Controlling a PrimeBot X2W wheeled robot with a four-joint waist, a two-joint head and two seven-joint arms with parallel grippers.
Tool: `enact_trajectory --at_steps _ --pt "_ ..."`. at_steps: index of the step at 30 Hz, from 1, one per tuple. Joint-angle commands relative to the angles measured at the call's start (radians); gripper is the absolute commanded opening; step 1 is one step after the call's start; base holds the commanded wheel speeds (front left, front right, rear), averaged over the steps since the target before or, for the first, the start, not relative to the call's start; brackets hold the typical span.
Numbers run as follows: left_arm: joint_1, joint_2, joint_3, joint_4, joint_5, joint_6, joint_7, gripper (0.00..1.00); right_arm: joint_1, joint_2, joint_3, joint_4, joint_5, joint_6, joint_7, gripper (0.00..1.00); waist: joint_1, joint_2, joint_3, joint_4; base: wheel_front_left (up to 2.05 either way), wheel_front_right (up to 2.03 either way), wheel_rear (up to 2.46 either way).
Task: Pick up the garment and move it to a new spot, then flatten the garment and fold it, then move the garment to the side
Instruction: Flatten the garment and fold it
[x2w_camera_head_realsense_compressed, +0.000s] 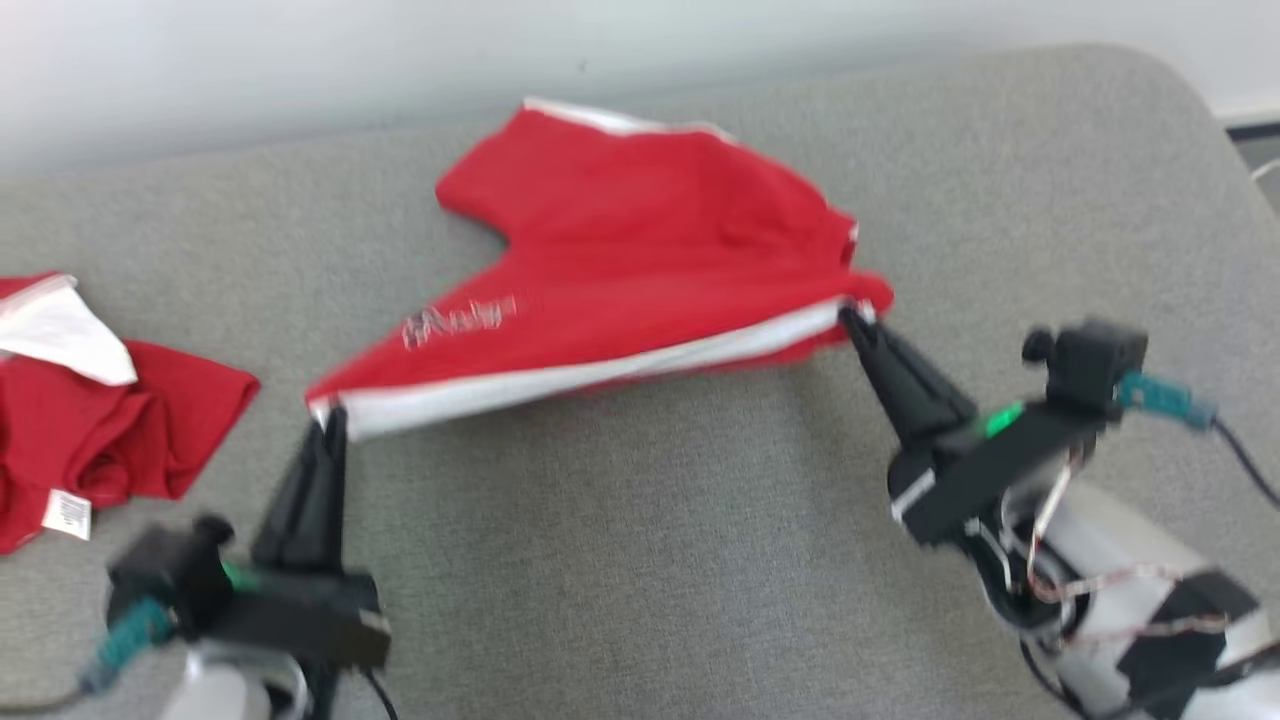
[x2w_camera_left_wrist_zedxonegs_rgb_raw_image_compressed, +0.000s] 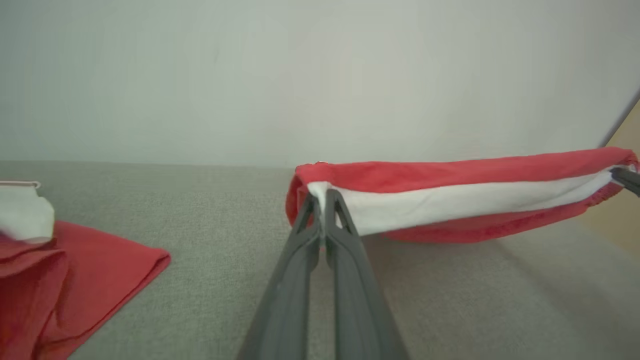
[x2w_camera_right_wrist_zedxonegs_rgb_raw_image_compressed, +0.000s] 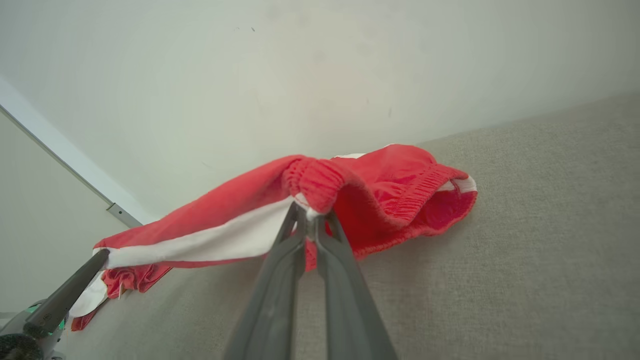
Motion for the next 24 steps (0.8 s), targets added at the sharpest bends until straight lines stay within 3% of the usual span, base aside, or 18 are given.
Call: enact_trajectory --at_steps 1,14,24 --pt "0.049 -0.012 0.006 -0.006 0.003 0.001 -0.004 0.00 0.040 -0.010 -0.001 -0.013 0.011 0.001 -0.002 0.00 0.0004 0.0002 -0.050 0.013 0.00 0.00 0.00" --pt "0.354 -0.122 0.069 -0.025 0.037 -0.013 -0.004 0.00 0.363 -0.093 -0.034 -0.128 0.025 0.001 -0.002 0.00 0.0004 0.0002 -0.176 0.047 0.00 0.00 0.00" --pt "0.469 -0.152 0.083 -0.046 0.072 -0.023 -0.004 0.00 0.534 -0.117 -0.014 -0.200 0.028 0.001 0.019 0.00 0.0004 0.0002 -0.195 0.055 0.00 0.00 0.00"
